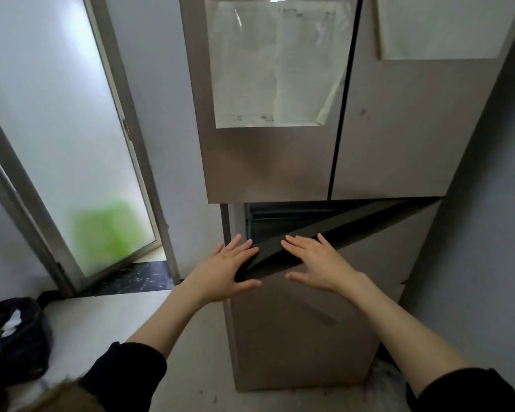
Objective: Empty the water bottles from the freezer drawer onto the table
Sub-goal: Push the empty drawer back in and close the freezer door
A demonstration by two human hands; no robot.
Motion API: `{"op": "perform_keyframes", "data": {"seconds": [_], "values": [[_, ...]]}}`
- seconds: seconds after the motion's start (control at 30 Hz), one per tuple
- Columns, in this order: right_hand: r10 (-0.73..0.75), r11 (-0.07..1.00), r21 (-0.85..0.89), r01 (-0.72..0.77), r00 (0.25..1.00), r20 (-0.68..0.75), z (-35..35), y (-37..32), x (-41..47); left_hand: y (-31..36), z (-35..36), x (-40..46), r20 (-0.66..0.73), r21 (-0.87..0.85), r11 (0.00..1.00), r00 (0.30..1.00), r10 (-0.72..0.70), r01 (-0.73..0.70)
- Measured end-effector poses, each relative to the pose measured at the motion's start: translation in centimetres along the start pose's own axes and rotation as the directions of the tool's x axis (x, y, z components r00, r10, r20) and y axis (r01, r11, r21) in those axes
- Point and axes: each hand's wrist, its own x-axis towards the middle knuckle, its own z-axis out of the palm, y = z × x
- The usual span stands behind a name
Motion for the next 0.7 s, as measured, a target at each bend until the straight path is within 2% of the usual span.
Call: {"op": "perform_keyframes", "data": {"seconds": [0.2,0.37,0.5,0.7], "values": [[-0.022,0.995,-0.098,0.005,0.984,-0.176,1.7,0.3,7.4,-5.4,0.0,5.0,-0.068,0.158,0.985,0.996,-0.065,0.075],[-0.094,0.945,-0.328,-0.003,0.955,-0.282,2.3,1.7,12.4,-8.3,0.0,9.1,-0.319,0.242,0.961,0.946,-0.049,0.131],[-0.089,0.94,-0.336,-0.062,0.905,-0.417,2.1,2.5,15.2,-10.0,-0.1,11.8,-0.41,0.371,0.919,0.911,0.036,0.131],[-0.04,0.928,-0.337,-0.156,0.86,-0.508,3.6,3.6,17.7,-12.3,0.8,14.6,-0.462,0.384,0.907,0.887,0.029,0.171]]}}
